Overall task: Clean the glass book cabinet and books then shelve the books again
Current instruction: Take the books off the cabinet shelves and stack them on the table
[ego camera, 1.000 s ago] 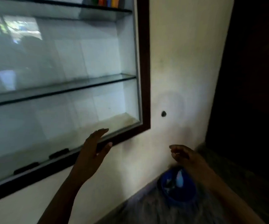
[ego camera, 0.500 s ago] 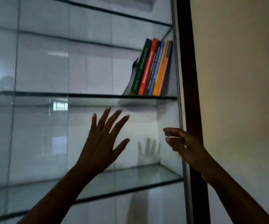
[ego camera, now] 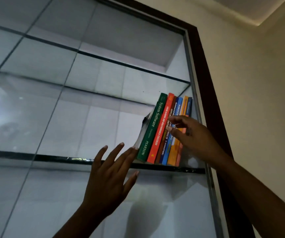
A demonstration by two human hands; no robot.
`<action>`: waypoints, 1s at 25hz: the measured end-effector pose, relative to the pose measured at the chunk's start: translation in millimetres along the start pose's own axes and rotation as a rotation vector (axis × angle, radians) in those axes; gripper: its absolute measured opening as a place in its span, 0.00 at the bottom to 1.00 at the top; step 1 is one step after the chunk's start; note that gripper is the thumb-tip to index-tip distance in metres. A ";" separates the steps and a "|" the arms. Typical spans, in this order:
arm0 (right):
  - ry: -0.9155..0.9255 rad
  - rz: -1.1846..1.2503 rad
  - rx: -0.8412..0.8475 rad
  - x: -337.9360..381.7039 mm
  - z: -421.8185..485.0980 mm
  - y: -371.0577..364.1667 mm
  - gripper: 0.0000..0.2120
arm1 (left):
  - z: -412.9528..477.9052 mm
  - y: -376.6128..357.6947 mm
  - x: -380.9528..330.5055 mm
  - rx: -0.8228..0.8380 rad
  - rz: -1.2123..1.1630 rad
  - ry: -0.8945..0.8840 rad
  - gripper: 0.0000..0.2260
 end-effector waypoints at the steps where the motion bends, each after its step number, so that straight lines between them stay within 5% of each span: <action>1: 0.029 -0.050 -0.016 -2.6 18.1 -0.7 0.17 | 0.6 0.3 -1.1 -0.010 -0.015 0.017 0.25; 7: 0.054 -0.392 -0.075 -19.6 93.6 -13.7 0.26 | 32.4 24.9 -13.6 0.090 -0.185 0.298 0.32; 10: 0.027 -0.570 -0.092 -18.9 109.8 -17.0 0.29 | 68.0 27.9 -10.7 0.267 -0.435 0.378 0.35; 14: 0.000 -0.639 -0.027 -9.6 124.8 -10.4 0.30 | 101.0 10.3 -16.9 0.272 -0.814 0.547 0.36; 18: 0.052 -0.473 -0.018 -0.6 143.8 -15.1 0.22 | 113.7 0.3 -14.0 0.255 -0.990 0.723 0.39; 23: -0.038 0.280 0.272 29.3 161.4 -27.2 0.15 | 108.4 -5.6 -5.6 0.098 -1.029 0.804 0.26; 25: -0.005 0.231 0.324 25.2 164.4 -11.3 0.15 | 107.0 -7.0 -1.6 0.070 -1.019 0.816 0.25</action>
Point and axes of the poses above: each hand's wrist, its own z-axis towards the middle knuckle, its own y-axis out of the back of the hand, x = y × z, the point moved 1 cm from there along z, towards the middle knuckle, and after that the axes turned 3 degrees about -z, right-handed, at the moved point
